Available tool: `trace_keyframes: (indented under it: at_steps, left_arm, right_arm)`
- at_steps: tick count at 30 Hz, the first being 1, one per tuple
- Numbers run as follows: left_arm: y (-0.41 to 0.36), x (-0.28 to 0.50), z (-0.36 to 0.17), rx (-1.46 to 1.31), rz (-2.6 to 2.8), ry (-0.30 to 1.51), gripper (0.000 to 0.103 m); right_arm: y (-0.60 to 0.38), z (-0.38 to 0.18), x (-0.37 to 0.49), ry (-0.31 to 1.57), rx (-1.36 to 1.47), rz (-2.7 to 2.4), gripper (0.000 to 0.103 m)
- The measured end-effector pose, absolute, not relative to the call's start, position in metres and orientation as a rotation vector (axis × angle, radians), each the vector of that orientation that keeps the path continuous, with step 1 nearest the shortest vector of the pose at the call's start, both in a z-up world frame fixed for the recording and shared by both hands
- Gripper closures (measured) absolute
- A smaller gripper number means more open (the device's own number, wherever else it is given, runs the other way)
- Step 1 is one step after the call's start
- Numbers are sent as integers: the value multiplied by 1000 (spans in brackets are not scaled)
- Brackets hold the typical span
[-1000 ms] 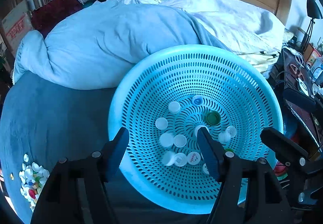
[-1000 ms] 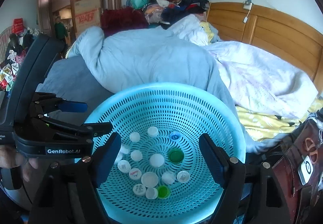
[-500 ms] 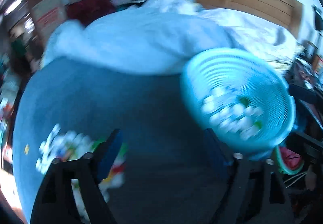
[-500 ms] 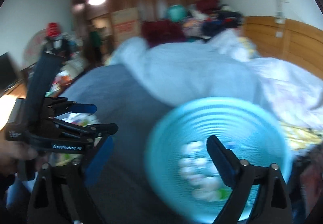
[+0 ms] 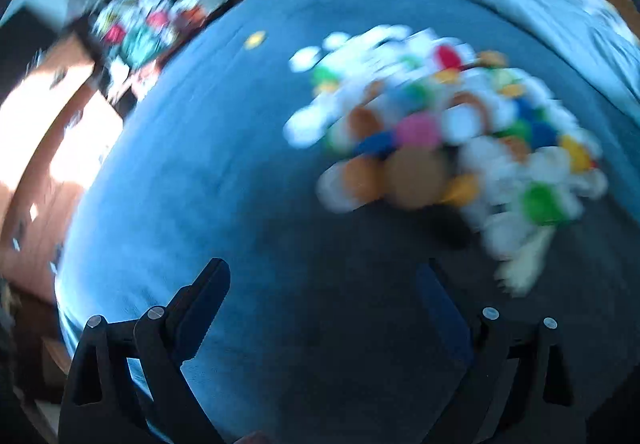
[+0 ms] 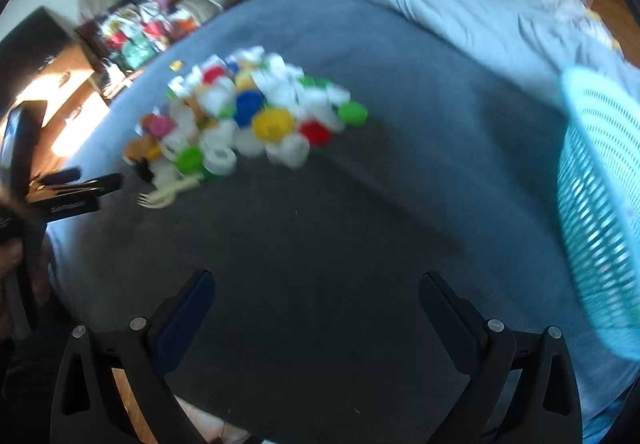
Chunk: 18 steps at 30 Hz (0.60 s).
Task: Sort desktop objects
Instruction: 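Move both open grippers back over the cap pile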
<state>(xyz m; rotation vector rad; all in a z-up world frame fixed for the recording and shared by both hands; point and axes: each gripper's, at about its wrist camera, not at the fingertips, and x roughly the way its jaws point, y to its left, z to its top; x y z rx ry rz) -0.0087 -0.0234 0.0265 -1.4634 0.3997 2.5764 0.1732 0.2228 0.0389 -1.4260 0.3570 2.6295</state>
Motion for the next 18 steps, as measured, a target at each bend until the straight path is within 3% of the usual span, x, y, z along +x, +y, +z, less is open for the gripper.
trace_keyframes:
  at_steps: [3, 8, 18]
  left_arm:
    - [-46, -11, 8, -1499, 2568, 215, 1]
    - [-54, 3, 5, -1389, 2612, 161, 1]
    - [-57, 1, 7, -1344, 2606, 100, 1]
  right_arm:
    - [217, 25, 172, 370, -1436, 2586, 0]
    - [217, -1, 169, 461, -1496, 2536, 0]
    - [216, -2, 178, 444, -1453, 2558, 0]
